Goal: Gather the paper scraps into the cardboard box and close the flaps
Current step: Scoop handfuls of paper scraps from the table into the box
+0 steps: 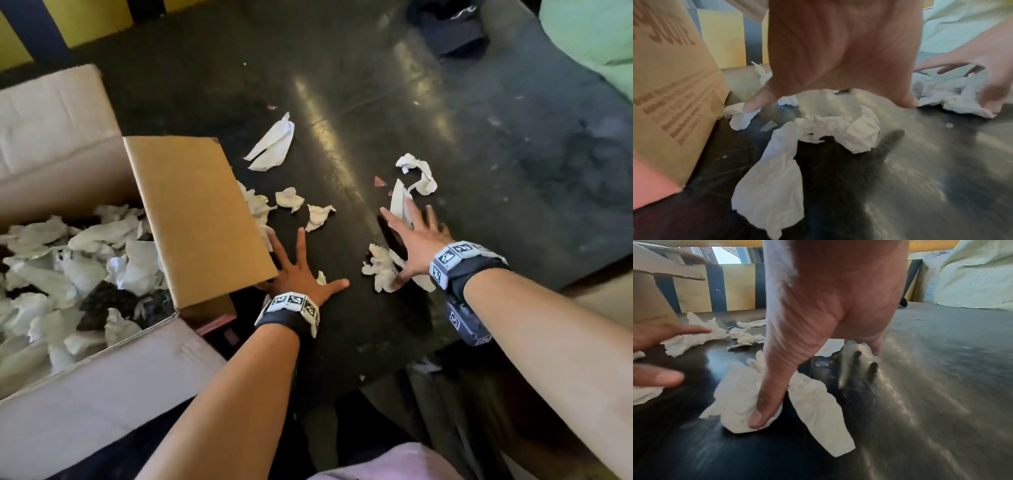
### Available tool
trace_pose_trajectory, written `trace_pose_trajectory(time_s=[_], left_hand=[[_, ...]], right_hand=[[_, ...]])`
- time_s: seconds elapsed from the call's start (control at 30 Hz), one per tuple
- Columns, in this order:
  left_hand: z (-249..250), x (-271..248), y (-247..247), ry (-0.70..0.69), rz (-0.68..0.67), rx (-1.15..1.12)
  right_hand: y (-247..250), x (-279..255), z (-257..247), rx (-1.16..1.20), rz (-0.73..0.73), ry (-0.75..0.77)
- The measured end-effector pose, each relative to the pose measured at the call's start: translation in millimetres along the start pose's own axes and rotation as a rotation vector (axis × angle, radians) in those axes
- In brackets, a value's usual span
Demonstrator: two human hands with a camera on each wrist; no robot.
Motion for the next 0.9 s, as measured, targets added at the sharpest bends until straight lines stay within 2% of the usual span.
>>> trace_pose_trajectory(time_s=[0.13, 0.23, 0.37, 0.47, 0.57, 0.73, 0.8, 0.9], left_hand=[[1.5, 9.8, 26.4, 0.019, 0.192, -0.098], [0.6, 15.0, 25.1, 0.053, 0.154, -0.179], [0.5, 23.1, 7.4, 0.029, 0.059, -0.084], [12.4, 17.4, 5.6, -0.034, 0.099, -0.002], [25.5, 8.9, 18.2, -0.082, 0.210, 0.055], [33.3, 0.5, 39.2, -0.214, 0.311, 0.049], [26.9, -6.7, 42.3, -0.222, 0.306, 0.032], [4.7, -14.4, 26.2, -0.173, 0.190, -0.008]], right_hand=[[8.8, 13.4, -1.7, -0.034, 0.012, 0.035], [7.6, 20.4, -6.9, -0.036, 0.002, 0.070], [6.1, 23.6, -10.0, 0.020, 0.003, 0.082], [13.1, 20.2, -16.5, 0.028, 0.060, 0.109], [16.5, 17.2, -24.4, 0.007, 0.110, 0.140], [15.2, 11.9, -33.4, 0.030, 0.139, 0.127], [14.5, 9.8, -36.9, 0.031, 0.133, 0.126], [13.8, 6.9, -43.7, 0.033, 0.124, 0.132]])
Point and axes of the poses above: each hand's wrist, its own x-axis towards the middle knuckle, its own y-axis out of the back of the hand, z = x × y, the point moved 9 cm from there along x, towards the middle knuckle, and after that the axes turned 5 degrees about z, right-handed, at the moved point
